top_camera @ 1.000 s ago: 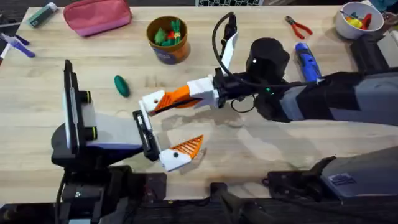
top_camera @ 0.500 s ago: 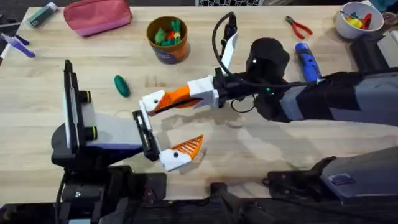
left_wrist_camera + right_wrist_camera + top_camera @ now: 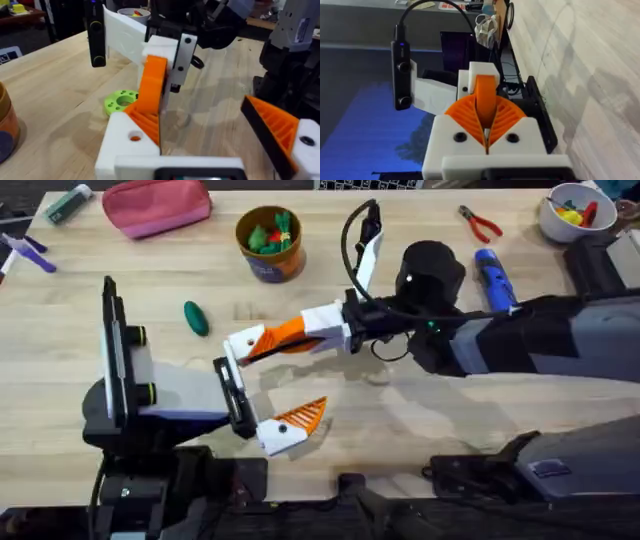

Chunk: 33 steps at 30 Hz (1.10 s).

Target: Pick up the gripper from the table and insert it into the empty holder that is missing its gripper. Then pick up a screw, insert it into the mounting hole, and use the screwdriver to tighten it. Finally, clean up the table by picking up the vegetable and placing it into the bucket.

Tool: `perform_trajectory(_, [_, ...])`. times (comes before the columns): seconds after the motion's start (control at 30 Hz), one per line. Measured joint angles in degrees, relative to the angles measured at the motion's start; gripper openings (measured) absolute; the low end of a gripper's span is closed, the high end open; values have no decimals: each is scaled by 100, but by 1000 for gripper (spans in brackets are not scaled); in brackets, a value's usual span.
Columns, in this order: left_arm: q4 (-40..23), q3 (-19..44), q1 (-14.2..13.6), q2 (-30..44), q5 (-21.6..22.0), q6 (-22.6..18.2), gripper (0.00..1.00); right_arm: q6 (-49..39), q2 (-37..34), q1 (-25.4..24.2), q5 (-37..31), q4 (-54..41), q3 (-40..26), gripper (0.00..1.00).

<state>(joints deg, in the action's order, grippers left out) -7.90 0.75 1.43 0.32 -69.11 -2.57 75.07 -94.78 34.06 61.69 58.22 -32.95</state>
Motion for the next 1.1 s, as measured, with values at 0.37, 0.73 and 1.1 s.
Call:
perform_trajectory(0.37, [0, 0, 0, -2, 0, 0, 985, 0, 0, 0, 0, 0, 0, 9])
perform_trajectory(0.73, [-2, 0, -7, -2, -35, -23, 987, 37, 0, 6, -189, -81, 0, 713])
perform_trajectory(1.1, [-2, 0, -7, 0, -35, -26, 986, 37, 0, 7, -276, -83, 0, 992])
